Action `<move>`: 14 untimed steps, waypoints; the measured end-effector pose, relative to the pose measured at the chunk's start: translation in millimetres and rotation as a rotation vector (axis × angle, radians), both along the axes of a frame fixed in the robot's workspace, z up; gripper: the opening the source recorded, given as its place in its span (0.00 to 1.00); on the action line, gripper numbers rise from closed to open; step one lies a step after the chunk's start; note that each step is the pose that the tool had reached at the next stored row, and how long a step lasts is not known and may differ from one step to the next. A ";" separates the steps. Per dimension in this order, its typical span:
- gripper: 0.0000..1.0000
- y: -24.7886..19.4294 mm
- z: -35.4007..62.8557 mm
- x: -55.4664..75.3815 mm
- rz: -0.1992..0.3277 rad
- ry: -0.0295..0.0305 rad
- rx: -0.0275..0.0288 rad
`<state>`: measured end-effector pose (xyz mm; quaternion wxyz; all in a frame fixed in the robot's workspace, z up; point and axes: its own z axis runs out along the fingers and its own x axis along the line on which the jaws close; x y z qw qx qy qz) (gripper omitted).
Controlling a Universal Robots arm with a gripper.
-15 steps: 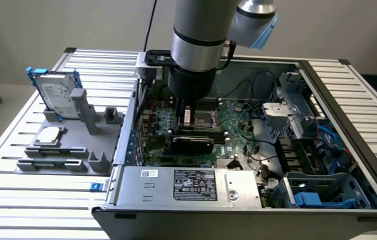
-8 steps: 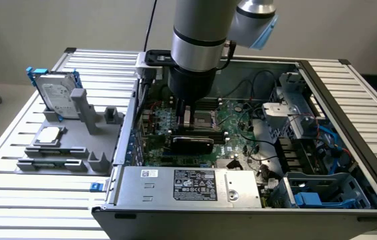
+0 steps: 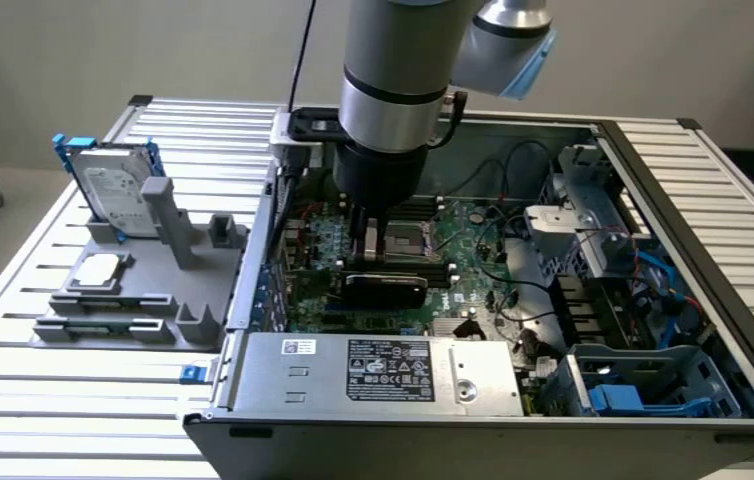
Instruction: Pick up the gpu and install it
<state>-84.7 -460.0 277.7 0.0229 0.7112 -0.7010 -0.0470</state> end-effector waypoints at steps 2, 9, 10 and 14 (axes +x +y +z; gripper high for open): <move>0.11 0.3 -1.9 -0.2 0.000 0.0000 0.0000; 0.11 2.1 -2.8 -0.3 0.000 0.0000 0.0000; 0.11 2.1 -2.7 -0.4 0.000 0.0000 0.0000; 0.11 2.2 -2.7 -1.7 0.000 0.0011 -0.0001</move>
